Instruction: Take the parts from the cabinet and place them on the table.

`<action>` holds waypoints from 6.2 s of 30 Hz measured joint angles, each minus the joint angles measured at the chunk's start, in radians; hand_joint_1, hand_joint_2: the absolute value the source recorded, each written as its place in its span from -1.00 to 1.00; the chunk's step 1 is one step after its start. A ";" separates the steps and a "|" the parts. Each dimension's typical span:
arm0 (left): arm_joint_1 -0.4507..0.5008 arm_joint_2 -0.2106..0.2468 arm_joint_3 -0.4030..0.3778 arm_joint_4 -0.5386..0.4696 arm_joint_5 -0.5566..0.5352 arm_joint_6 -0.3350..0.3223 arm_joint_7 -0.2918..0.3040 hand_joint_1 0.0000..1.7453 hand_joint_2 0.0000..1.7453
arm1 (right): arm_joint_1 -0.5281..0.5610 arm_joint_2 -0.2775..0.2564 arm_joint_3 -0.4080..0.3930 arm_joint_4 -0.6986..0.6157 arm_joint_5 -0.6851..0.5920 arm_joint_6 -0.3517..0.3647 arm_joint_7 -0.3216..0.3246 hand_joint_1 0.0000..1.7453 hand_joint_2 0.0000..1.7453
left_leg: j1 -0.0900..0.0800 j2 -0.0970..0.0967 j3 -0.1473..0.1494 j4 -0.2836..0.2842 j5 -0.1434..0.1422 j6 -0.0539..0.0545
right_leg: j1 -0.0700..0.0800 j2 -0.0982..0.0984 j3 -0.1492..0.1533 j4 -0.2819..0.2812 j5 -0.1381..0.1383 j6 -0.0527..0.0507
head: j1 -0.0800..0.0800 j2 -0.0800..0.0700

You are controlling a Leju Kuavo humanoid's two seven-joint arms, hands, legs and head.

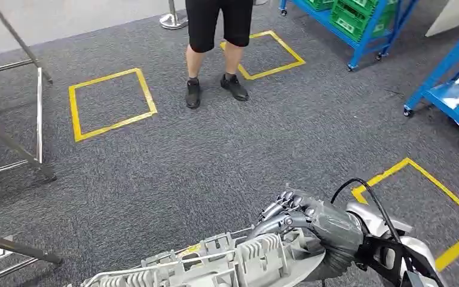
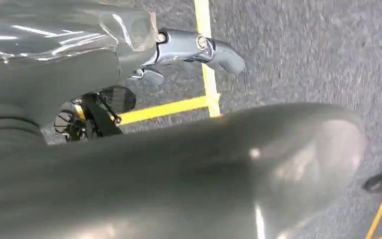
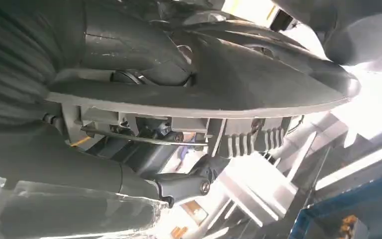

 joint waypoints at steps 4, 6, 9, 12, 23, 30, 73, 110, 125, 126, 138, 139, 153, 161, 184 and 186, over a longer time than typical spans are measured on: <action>-0.007 -0.006 0.000 0.001 -0.015 0.000 -0.006 -1.00 -1.00 | 0.004 -0.001 -0.005 0.000 -0.003 0.016 -0.001 1.00 1.00 | 0.001 -0.054 0.007 -0.010 0.008 0.008 | -0.012 0.124 -0.124 0.270 -0.111 -0.009 | 0.009 0.000; -0.005 -0.007 0.000 0.002 -0.016 0.002 -0.005 -1.00 -1.00 | 0.008 0.000 -0.006 0.000 -0.003 0.019 0.000 1.00 1.00 | 0.002 -0.087 0.007 -0.009 0.007 0.007 | -0.014 0.126 -0.168 0.334 -0.116 0.003 | 0.009 0.000; -0.005 -0.008 0.000 0.002 -0.025 0.002 -0.004 -1.00 -1.00 | 0.008 0.003 -0.010 0.000 -0.001 0.024 0.000 1.00 1.00 | 0.004 -0.136 0.010 -0.001 0.003 0.000 | -0.028 0.146 -0.068 0.098 -0.002 0.038 | 0.008 0.000; -0.004 -0.007 0.000 0.001 -0.039 0.001 -0.004 -1.00 -1.00 | 0.010 0.008 -0.015 -0.002 0.001 0.027 0.002 1.00 1.00 | 0.000 -0.169 -0.003 0.013 -0.004 -0.018 | -0.026 0.181 -0.029 0.013 0.035 0.012 | 0.008 0.000; -0.006 -0.003 -0.001 0.001 -0.108 -0.005 -0.047 -1.00 -1.00 | 0.047 0.017 -0.055 -0.022 0.016 0.032 -0.010 1.00 1.00 | 0.012 -0.033 -0.135 0.247 -0.080 -0.046 | -0.007 0.064 -0.012 0.007 0.020 -0.032 | 0.000 0.000; -0.008 0.004 -0.012 0.001 -0.119 -0.003 -0.059 -1.00 -1.00 | 0.068 0.013 -0.078 -0.033 0.021 0.029 -0.030 1.00 1.00 | -0.012 0.013 -0.021 0.022 -0.008 -0.007 | 0.007 -0.008 0.013 -0.002 0.001 -0.006 | 0.000 0.000; -0.033 0.017 -0.010 0.013 -0.092 0.001 -0.047 -1.00 -1.00 | 0.041 0.019 -0.082 0.011 0.002 0.055 -0.080 1.00 1.00 | 0.007 -0.170 -0.013 0.025 -0.005 -0.024 | -0.040 0.191 -0.033 0.026 0.029 0.030 | 0.017 0.000; -0.018 0.001 0.003 -0.023 -0.004 -0.013 0.005 -1.00 -1.00 | 0.009 0.024 -0.063 0.035 -0.031 0.069 -0.066 1.00 1.00 | 0.012 -0.046 -0.107 0.208 -0.098 -0.045 | -0.029 0.119 -0.030 0.026 0.026 -0.009 | 0.006 0.000; -0.023 0.000 0.002 -0.034 0.015 0.022 0.016 -1.00 -1.00 | 0.001 0.023 -0.057 0.026 -0.030 0.052 -0.043 1.00 1.00 | -0.002 -0.035 -0.010 0.007 0.014 0.022 | -0.004 0.117 -0.067 0.164 -0.071 -0.009 | 0.012 0.000; -0.025 -0.002 0.001 -0.034 0.015 0.022 0.016 -1.00 -1.00 | 0.004 0.021 -0.056 0.026 -0.030 0.051 -0.042 1.00 1.00 | -0.002 -0.051 -0.010 0.007 0.014 0.021 | -0.008 0.125 -0.113 0.251 -0.101 -0.008 | 0.012 0.000; -0.021 -0.001 0.003 -0.034 0.071 0.045 0.068 -1.00 -1.00 | 0.004 0.019 -0.049 0.021 -0.028 0.048 -0.036 1.00 1.00 | 0.017 -0.167 -0.036 0.054 -0.012 -0.038 | -0.046 0.160 -0.045 0.047 0.025 0.010 | 0.016 0.000; -0.021 -0.002 0.003 -0.033 0.085 0.043 0.079 -1.00 -1.00 | 0.005 0.021 -0.048 0.021 -0.028 0.048 -0.035 1.00 1.00 | 0.013 -0.105 -0.054 0.092 -0.033 -0.042 | -0.044 0.151 -0.041 0.046 0.023 0.001 | 0.008 0.000; -0.017 0.002 0.002 -0.031 0.160 0.008 0.179 -1.00 -1.00 | 0.010 0.021 -0.048 -0.002 -0.015 0.032 -0.013 1.00 1.00 | -0.007 -0.002 -0.018 0.011 0.015 0.032 | 0.002 0.005 -0.001 0.028 -0.013 -0.003 | 0.007 0.000; -0.022 -0.008 0.001 -0.026 0.174 0.000 0.194 -1.00 -1.00 | 0.013 0.019 -0.050 -0.004 -0.019 0.034 -0.005 1.00 1.00 | 0.004 -0.084 0.001 0.006 0.011 0.014 | -0.033 0.128 -0.110 0.172 -0.017 0.048 | 0.013 0.000; -0.022 -0.001 -0.009 -0.020 0.111 -0.036 0.116 -1.00 -1.00 | -0.026 0.023 -0.070 -0.015 -0.072 0.031 0.028 1.00 1.00 | -0.011 -0.026 0.003 0.002 0.005 0.028 | -0.012 0.121 -0.021 0.036 0.004 0.008 | 0.008 0.000; -0.023 -0.005 -0.010 -0.019 0.109 -0.038 0.114 -1.00 -1.00 | -0.033 0.023 -0.075 -0.016 -0.076 0.031 0.028 1.00 1.00 | -0.007 -0.030 0.017 -0.011 0.007 0.033 | -0.011 0.127 -0.080 0.152 -0.041 0.001 | 0.012 0.000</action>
